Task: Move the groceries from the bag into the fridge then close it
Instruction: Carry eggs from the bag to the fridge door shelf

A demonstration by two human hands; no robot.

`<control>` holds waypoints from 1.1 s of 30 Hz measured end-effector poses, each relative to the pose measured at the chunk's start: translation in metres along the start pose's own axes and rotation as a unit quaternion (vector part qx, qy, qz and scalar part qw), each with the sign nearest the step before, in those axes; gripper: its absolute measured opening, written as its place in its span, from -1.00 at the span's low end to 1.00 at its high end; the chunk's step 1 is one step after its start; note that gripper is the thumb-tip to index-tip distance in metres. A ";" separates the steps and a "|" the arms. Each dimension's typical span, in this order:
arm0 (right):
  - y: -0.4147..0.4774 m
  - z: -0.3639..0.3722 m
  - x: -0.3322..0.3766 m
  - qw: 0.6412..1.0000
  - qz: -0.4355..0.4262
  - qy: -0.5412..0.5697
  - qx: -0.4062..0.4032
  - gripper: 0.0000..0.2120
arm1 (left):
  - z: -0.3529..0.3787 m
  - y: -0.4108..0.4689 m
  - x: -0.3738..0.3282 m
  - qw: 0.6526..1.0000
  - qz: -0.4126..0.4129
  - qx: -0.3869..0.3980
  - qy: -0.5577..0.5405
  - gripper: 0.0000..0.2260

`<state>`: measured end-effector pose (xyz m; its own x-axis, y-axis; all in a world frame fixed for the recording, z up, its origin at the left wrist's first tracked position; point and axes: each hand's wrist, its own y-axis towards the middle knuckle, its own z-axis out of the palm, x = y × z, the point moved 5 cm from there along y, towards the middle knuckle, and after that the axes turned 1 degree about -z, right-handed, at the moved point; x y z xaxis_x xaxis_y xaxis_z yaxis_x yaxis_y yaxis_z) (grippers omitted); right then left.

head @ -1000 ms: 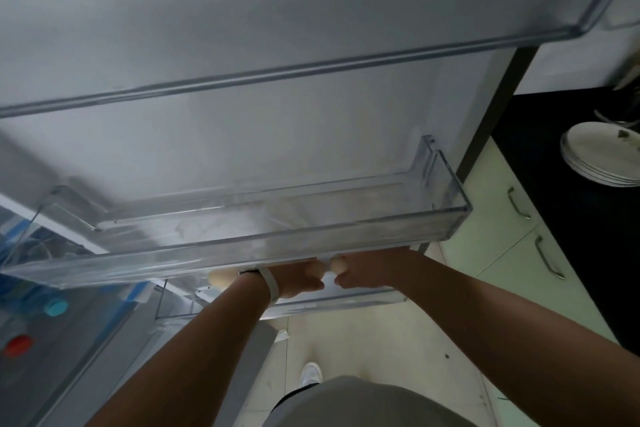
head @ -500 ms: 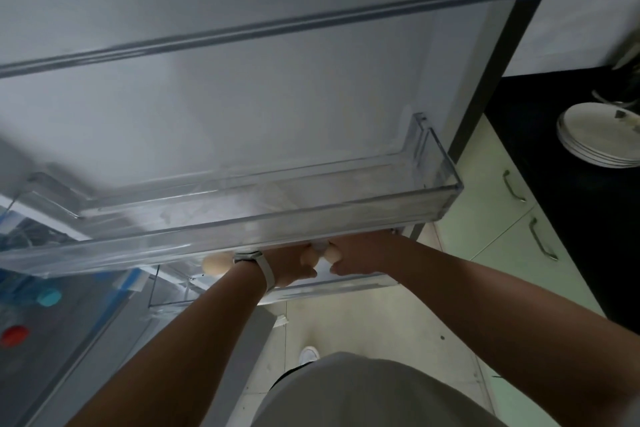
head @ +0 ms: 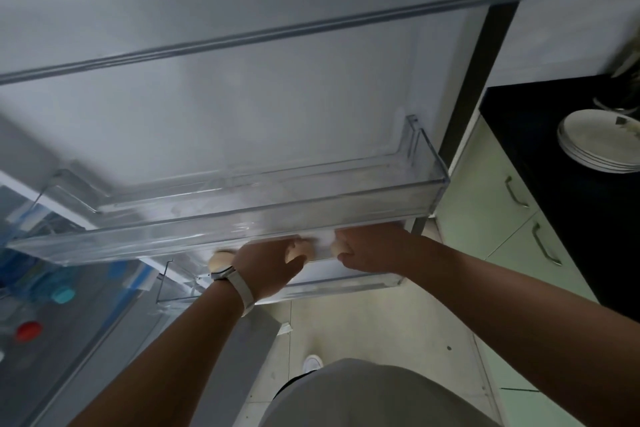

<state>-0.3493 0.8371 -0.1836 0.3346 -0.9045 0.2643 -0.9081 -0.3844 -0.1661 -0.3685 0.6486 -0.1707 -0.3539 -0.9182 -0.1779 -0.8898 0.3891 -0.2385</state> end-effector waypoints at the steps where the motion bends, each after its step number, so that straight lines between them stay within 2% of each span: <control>1: -0.003 -0.001 -0.002 1.000 0.002 -0.003 0.004 -0.86 | -0.003 -0.004 -0.002 1.000 0.009 -0.017 -0.020 -0.69; 5: -0.019 -0.002 -0.001 1.000 -0.010 0.006 0.010 -0.60 | -0.010 -0.019 -0.007 0.995 0.035 -0.067 -0.059 -0.74; 11: -0.046 -0.012 0.007 0.997 -0.016 0.045 -0.059 -0.61 | -0.019 -0.034 -0.015 0.987 0.077 -0.126 -0.066 -0.69; 16: -0.058 -0.015 0.019 0.995 -0.023 0.018 -0.092 -0.53 | -0.021 -0.038 -0.022 0.982 0.123 -0.143 -0.029 -0.69; 19: -0.065 -0.016 0.027 0.994 -0.015 0.009 -0.105 -0.52 | -0.019 -0.040 -0.026 0.977 0.153 -0.149 -0.017 -0.62; 24: -0.083 -0.019 0.043 0.988 0.028 -0.007 -0.153 -0.57 | -0.016 -0.048 -0.032 0.968 0.208 -0.140 -0.015 -0.59; 33: -0.116 -0.011 0.095 0.972 0.150 -0.059 -0.171 -0.57 | -0.025 -0.074 -0.020 0.936 0.308 -0.161 -0.052 -0.60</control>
<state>-0.2145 0.7978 -0.1287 0.0498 -0.9892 0.1378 -0.9931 -0.0345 0.1119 -0.3028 0.6369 -0.1259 -0.8138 -0.5078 -0.2827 -0.5722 0.7853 0.2363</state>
